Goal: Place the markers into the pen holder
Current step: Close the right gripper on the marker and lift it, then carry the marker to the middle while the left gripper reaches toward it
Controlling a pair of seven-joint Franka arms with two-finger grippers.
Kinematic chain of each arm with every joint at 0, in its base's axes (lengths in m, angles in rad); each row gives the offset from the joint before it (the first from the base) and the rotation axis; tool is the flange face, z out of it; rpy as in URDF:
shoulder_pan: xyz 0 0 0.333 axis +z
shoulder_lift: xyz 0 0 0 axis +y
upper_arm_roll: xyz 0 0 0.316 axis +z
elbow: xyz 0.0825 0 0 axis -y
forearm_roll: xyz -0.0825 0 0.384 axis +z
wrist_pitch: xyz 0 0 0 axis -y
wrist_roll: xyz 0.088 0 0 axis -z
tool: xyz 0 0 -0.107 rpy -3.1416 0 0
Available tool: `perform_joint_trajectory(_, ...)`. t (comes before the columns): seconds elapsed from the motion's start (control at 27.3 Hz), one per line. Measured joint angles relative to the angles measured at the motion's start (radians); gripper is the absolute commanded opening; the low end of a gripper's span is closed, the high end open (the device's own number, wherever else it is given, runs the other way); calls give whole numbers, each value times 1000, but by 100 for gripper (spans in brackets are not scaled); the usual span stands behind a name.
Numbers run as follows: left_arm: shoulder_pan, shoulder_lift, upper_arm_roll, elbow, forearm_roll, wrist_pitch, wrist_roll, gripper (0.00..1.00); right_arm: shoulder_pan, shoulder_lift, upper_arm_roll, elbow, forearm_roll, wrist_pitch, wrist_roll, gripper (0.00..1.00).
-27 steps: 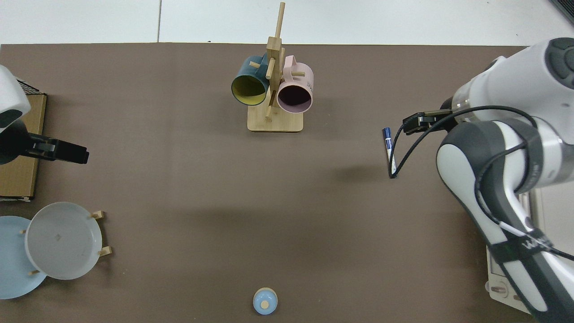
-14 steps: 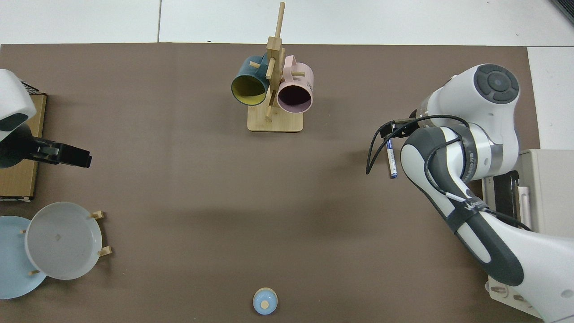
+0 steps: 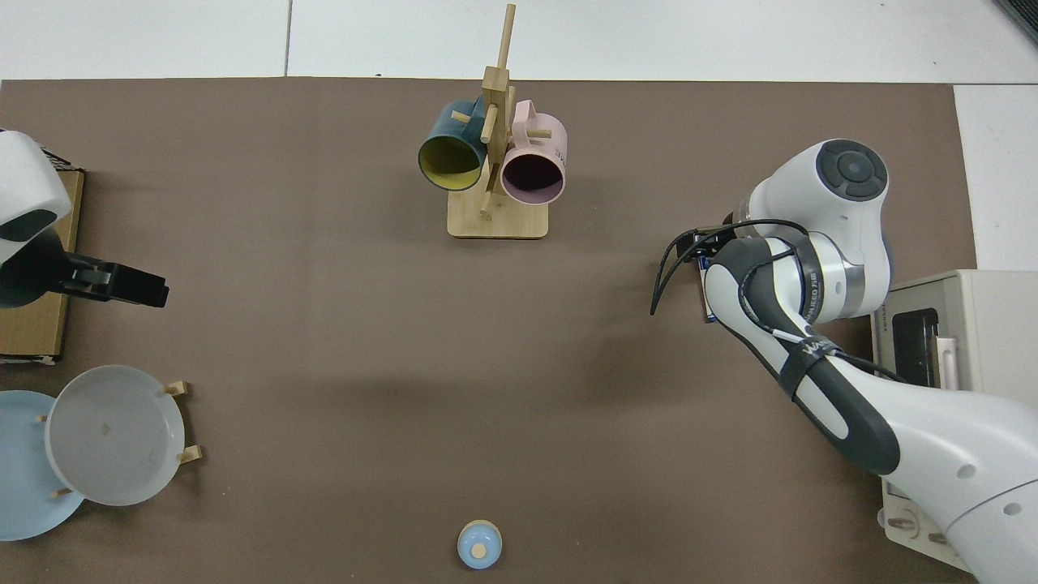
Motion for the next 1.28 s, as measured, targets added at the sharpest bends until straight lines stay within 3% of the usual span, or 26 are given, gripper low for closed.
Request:
perform_joint_trajectory(0.07,0,0,0,-1,0,0,0,100,-1,1,-1,-12,0,17,0,76)
perform_joint_trajectory(0.15,0,0,0,-1,0,0,0,100,-3,2,-2,-24,0,30,0,65)
perform_joint_trajectory(0.29,0,0,0,-3,0,0,0,100,-6,3,-2,-40,-1,34,0,36)
perform_joint_trajectory(0.4,0,0,0,-4,0,0,0,100,-8,-1,-1,-41,-3,36,0,0)
perform_joint_trajectory(1.03,-1,-1,-7,-5,-5,41,34,100,0,-14,11,-25,-1,24,75,0)
perform_joint_trajectory(1.28,-3,-1,-18,-4,-6,81,230,100,8,-66,55,70,64,-117,253,0)
